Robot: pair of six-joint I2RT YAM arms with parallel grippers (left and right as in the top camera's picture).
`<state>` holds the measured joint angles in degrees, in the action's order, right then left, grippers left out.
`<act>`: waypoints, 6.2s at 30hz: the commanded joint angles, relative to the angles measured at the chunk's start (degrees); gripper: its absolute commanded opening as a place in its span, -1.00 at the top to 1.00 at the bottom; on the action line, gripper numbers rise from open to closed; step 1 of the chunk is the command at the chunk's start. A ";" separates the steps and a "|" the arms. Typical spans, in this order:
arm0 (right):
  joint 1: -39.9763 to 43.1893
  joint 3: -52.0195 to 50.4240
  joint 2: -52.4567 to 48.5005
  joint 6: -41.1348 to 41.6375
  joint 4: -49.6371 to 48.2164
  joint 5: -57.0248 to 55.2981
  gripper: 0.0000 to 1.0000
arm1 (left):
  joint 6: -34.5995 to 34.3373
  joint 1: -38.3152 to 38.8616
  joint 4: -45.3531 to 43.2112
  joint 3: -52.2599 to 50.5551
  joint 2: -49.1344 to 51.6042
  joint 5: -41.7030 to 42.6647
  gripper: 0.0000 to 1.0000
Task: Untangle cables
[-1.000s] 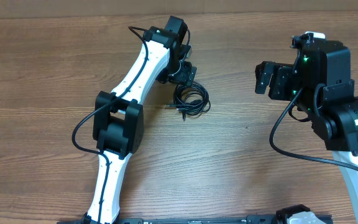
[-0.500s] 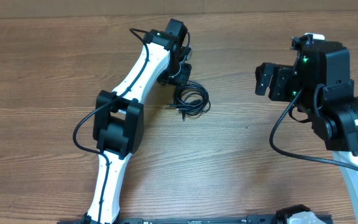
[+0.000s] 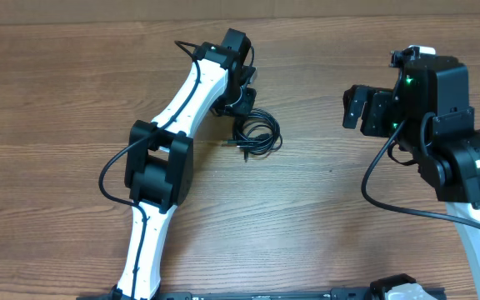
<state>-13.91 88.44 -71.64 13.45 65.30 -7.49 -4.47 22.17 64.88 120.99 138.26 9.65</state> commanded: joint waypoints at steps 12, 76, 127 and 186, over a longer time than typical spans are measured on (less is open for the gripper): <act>-0.17 1.25 0.13 0.02 0.44 -0.46 -1.00 | 1.44 0.72 -0.90 -2.23 -0.26 0.33 0.92; -8.31 1.20 -14.97 -15.21 -26.47 57.96 -1.00 | -34.21 -14.69 1.20 31.06 -33.70 27.26 0.92; -17.75 1.14 -20.13 -15.26 -29.16 43.28 -0.97 | -43.45 -15.13 -11.06 37.55 -35.71 27.91 0.92; 7.45 1.20 -6.84 -13.99 -15.23 43.95 -0.24 | -41.11 -31.61 -6.05 37.55 -39.19 43.04 0.92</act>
<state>-4.23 88.77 -75.29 -0.08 49.76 40.18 -40.25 -9.45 61.19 157.56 101.34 45.89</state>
